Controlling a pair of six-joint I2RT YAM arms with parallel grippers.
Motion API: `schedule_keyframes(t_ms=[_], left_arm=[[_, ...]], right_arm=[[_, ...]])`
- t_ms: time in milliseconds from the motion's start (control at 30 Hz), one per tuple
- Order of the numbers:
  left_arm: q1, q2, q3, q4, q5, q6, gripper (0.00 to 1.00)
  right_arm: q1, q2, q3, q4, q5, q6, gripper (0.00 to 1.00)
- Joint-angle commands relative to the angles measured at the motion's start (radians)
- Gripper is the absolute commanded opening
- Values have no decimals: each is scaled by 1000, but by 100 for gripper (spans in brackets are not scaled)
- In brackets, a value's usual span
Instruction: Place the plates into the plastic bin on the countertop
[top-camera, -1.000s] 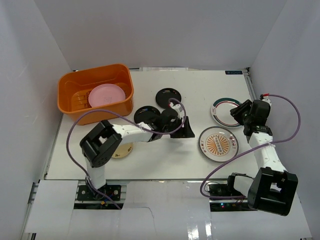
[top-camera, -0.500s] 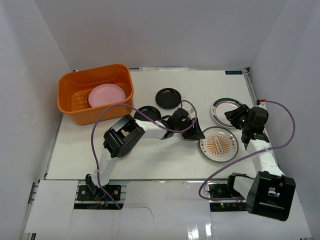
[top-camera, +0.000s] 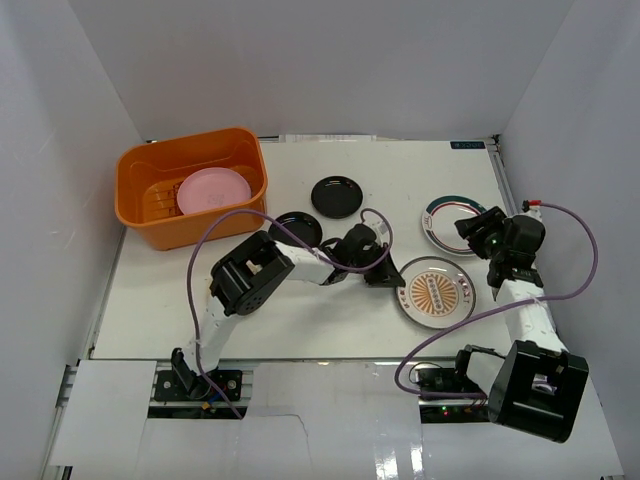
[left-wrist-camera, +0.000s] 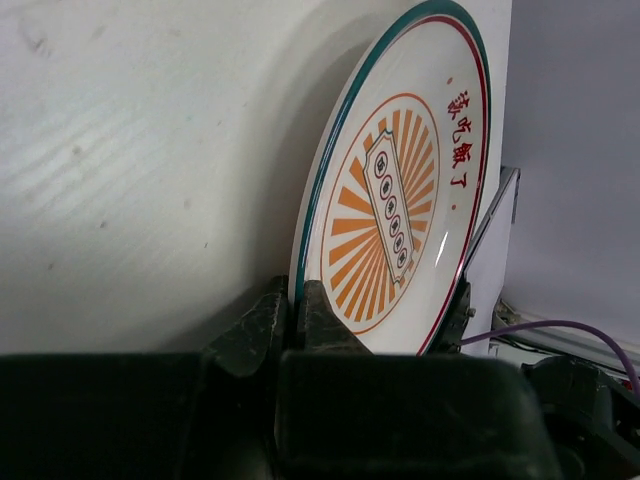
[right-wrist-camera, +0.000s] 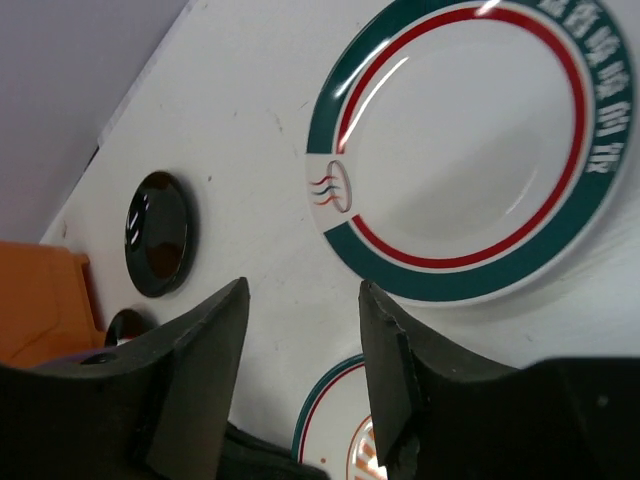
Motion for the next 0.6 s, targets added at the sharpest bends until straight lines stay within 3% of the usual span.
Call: schedule_keyframes(t_ms=[0, 133, 300, 433, 567], left_arm=[[-10, -60, -111, -121, -82, 75, 0], [-1, -221, -228, -105, -121, 99, 0], [63, -529, -363, -86, -141, 95, 0], [204, -741, -409, -127, -124, 93, 0], [379, -891, -349, -232, -104, 115, 0]], right_arm=[[-88, -5, 23, 26, -7, -24, 55], [-150, 18, 21, 9, 28, -27, 70], [-168, 87, 29, 6, 126, -30, 73], [-171, 166, 49, 9, 118, -15, 73], [-179, 248, 41, 41, 85, 8, 74]])
